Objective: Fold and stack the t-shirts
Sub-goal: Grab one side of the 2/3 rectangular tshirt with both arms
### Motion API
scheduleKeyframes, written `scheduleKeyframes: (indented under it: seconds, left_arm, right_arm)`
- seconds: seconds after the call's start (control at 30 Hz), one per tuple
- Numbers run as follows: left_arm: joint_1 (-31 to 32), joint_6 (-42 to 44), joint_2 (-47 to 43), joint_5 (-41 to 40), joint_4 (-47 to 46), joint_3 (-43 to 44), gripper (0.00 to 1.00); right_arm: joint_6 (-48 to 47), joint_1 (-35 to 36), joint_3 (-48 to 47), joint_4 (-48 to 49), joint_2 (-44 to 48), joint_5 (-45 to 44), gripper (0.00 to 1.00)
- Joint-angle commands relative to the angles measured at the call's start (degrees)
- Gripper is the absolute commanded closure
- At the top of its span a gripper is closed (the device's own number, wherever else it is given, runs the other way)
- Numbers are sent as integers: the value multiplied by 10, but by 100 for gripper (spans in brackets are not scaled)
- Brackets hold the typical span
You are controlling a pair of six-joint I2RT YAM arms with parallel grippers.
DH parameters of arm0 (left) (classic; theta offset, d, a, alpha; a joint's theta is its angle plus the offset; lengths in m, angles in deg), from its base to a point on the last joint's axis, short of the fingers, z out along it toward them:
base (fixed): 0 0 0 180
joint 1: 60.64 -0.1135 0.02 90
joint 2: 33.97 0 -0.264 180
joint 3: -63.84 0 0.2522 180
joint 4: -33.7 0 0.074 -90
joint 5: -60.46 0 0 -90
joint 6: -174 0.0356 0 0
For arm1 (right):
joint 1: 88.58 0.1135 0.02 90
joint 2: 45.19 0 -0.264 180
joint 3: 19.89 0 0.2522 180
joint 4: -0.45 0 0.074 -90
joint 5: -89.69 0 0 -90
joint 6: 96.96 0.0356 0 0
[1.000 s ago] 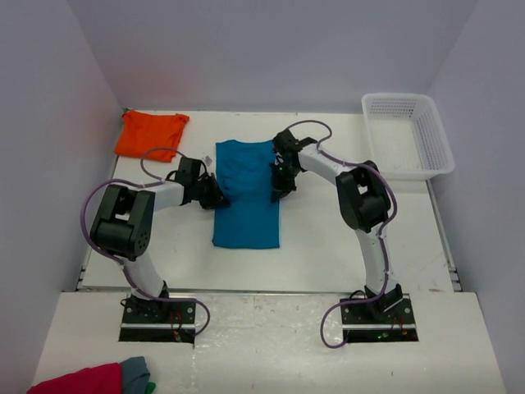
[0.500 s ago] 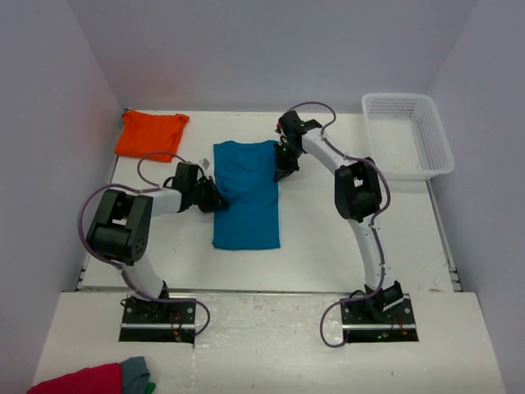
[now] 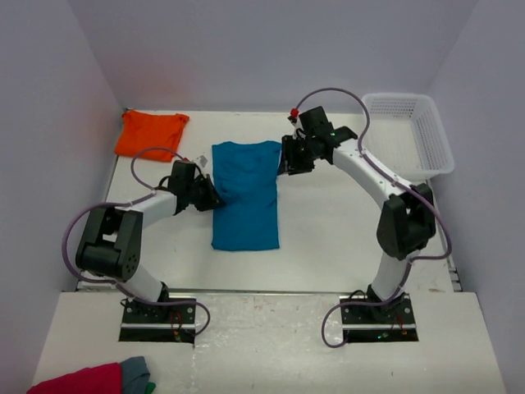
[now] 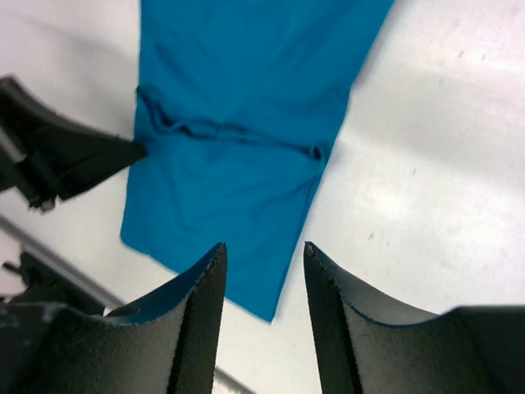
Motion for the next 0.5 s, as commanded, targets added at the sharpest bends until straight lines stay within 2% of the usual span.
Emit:
scheduleKeyframes:
  seconds: [0.0,0.07,0.23,0.27,0.33,0.47]
  left_arm:
    - [13,21,-38,-10,20,9,100]
    - [25,22,-52,-24,37,11,99]
    - [52,7,-125,-132,111,-6,84]
    - [52,3,-154,-143,118,-24,63]
    - [52,-11,-199,-175,137,-48,50]
    - [52,-24,-265,-189,146,-84,49]
  right_arm:
    - [18,2,97,25,79,41,56]
    - [28,1,178,52,108,58,54]
    - [55,2,350,152,188,130,52]
    - [59,3,367,165,195,138,52]
    - [63,9,409,196,209,152,51]
    - [56,18,441,211,215,130,50]
